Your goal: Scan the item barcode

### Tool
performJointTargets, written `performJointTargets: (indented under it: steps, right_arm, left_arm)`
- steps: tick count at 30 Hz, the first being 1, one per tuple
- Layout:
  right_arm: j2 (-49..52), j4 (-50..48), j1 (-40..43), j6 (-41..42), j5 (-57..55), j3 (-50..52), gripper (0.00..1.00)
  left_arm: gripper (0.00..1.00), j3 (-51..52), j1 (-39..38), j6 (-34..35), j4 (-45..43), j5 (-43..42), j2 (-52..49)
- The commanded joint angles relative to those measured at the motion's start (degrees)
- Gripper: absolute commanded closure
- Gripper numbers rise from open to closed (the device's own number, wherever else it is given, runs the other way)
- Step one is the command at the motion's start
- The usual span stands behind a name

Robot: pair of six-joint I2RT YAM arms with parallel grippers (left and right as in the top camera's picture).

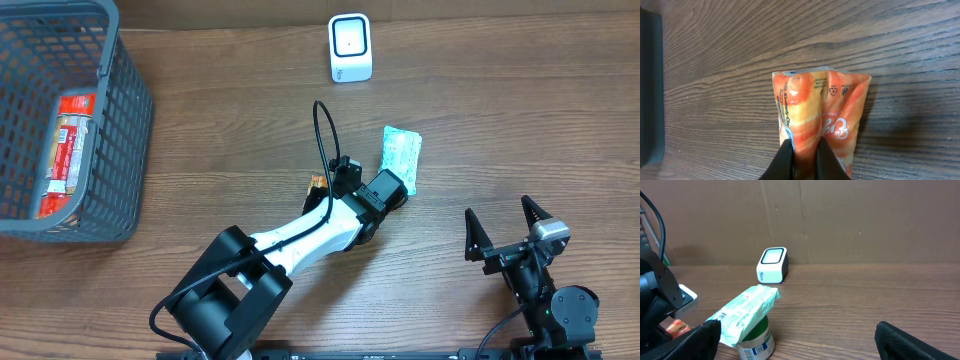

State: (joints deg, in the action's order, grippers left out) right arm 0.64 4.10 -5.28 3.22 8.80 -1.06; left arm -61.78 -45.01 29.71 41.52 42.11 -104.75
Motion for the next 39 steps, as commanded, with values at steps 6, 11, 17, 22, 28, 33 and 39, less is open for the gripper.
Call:
performJointTargets:
  steps: [6,11,17,22,28,33,39]
  right_arm:
    - [-0.4,-0.3,0.2,0.1,0.3,0.6,0.0]
    - [-0.4,-0.3,0.2,0.2,0.3,0.6,0.0]
    - [-0.4,-0.3,0.2,0.2,0.3,0.6,0.0]
    - [-0.4,-0.3,0.2,0.1,0.3,0.6,0.0]
    - [-0.4,-0.3,0.2,0.2,0.3,0.6,0.0]
    - [-0.4,-0.3,0.2,0.1,0.3,0.6,0.0]
    - [-0.4,-0.3,0.2,0.2,0.3,0.6,0.0]
  left_arm:
    - [0.96,-0.8,0.0,0.7,-0.2,3.7,-0.4]
    - [0.96,-0.6,0.1,0.1,-0.3,5.0,-2.3]
    - [0.95,-0.6,0.1,0.1,-0.4,4.8,-5.9]
    - [0.81,-1.1,0.0,0.1,-0.3,4.5,-5.9]
    - [0.63,-3.7,0.0,0.2,1.6,4.4,-5.8]
    - [0.48,-7.3,0.0,0.8,5.0,3.0,-5.7]
    - [0.41,-11.5,0.1,0.7,8.7,0.0,-5.7]
